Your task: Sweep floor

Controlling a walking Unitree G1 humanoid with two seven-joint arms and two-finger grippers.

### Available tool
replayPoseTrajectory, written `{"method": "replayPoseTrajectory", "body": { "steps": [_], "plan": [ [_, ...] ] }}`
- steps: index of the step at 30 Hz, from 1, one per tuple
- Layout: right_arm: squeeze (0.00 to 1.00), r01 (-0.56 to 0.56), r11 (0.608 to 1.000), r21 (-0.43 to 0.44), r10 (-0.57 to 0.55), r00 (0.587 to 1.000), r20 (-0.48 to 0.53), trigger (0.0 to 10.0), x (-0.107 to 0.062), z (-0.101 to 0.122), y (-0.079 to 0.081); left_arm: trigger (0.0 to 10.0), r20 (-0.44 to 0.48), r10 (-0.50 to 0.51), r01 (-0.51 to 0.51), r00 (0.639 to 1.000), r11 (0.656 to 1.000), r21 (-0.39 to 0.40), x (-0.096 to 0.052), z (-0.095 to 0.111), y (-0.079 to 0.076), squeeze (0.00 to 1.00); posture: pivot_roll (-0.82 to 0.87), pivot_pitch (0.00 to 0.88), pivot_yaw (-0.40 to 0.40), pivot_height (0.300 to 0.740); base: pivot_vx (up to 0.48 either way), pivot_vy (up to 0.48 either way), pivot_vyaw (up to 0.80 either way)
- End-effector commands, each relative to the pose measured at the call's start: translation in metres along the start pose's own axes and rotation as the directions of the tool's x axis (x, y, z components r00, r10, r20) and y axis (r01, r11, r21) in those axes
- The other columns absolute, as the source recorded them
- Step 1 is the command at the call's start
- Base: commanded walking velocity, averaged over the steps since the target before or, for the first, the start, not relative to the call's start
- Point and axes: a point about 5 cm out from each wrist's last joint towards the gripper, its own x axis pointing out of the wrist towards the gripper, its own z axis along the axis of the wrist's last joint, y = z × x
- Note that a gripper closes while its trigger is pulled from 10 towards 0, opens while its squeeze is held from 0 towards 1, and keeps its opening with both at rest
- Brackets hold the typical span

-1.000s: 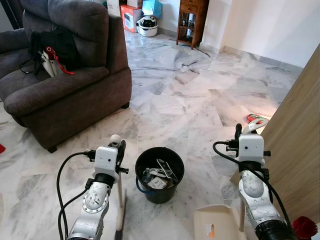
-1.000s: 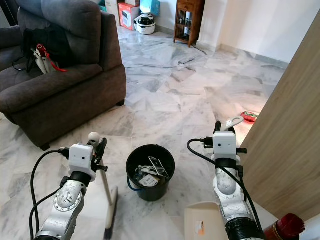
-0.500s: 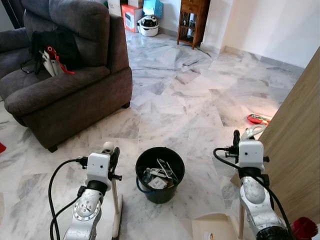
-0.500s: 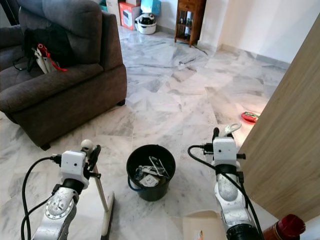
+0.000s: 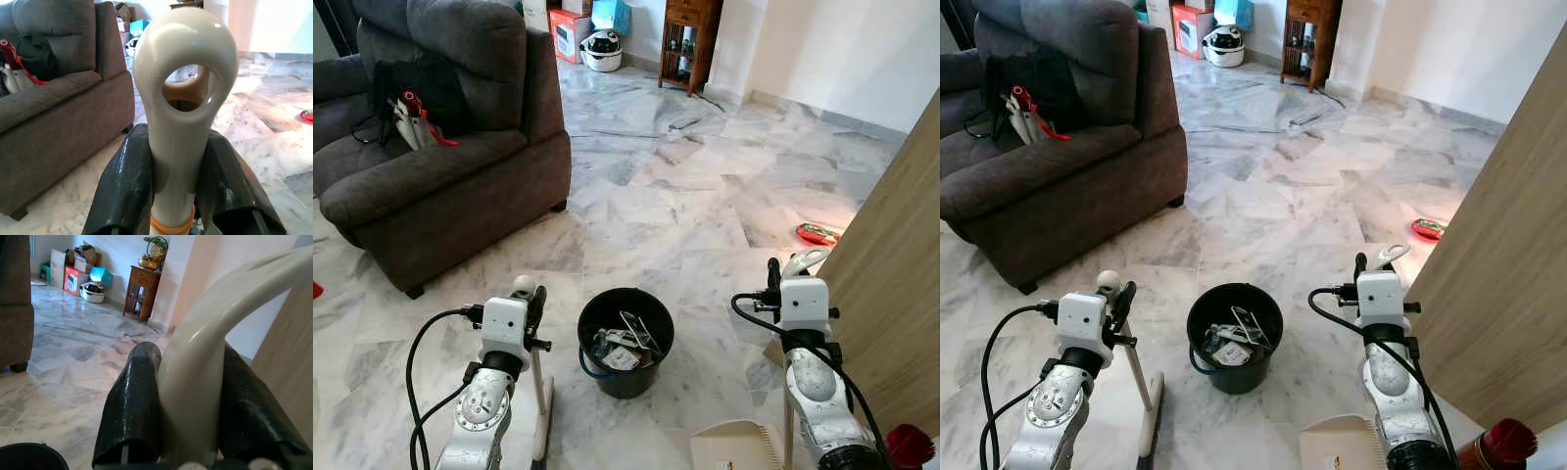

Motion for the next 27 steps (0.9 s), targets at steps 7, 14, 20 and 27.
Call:
{"method": "replayPoseTrajectory", "body": {
  "steps": [7,14,20,27],
  "plan": [
    [0.0,0.008,1.0,-0.003,-0.008,0.999,0.032,10.0,0.0064,0.008,-0.0053,10.0,0.054,-0.014,0.013,0.998,1.0,0.021,0.0089,0.0124,-0.0023,0.0,0.0,0.0,-0.029,0.74,-0.247,0.0,0.0],
    [0.0,0.009,1.0,-0.002,-0.008,1.0,0.028,10.0,0.0057,0.0074,-0.0045,10.0,0.056,-0.022,0.02,0.998,1.0,0.024,0.0091,0.013,-0.0035,0.0,0.0,0.0,-0.025,0.74,-0.268,0.0,0.0],
    [0.0,0.004,1.0,0.0,-0.004,1.0,0.027,10.0,0.0055,0.0074,-0.0032,10.0,0.06,-0.026,0.024,0.998,0.999,0.025,0.0096,0.0138,-0.0041,0.0,0.0,0.0,-0.024,0.74,-0.268,0.0,0.0],
    [0.0,0.006,1.0,0.0,-0.006,1.0,0.028,10.0,0.0062,0.0078,-0.0026,10.0,0.063,-0.03,0.029,0.998,0.999,0.026,0.0107,0.0144,-0.0045,0.0,0.0,0.0,-0.021,0.74,-0.268,0.0,0.0]
  ]
}}
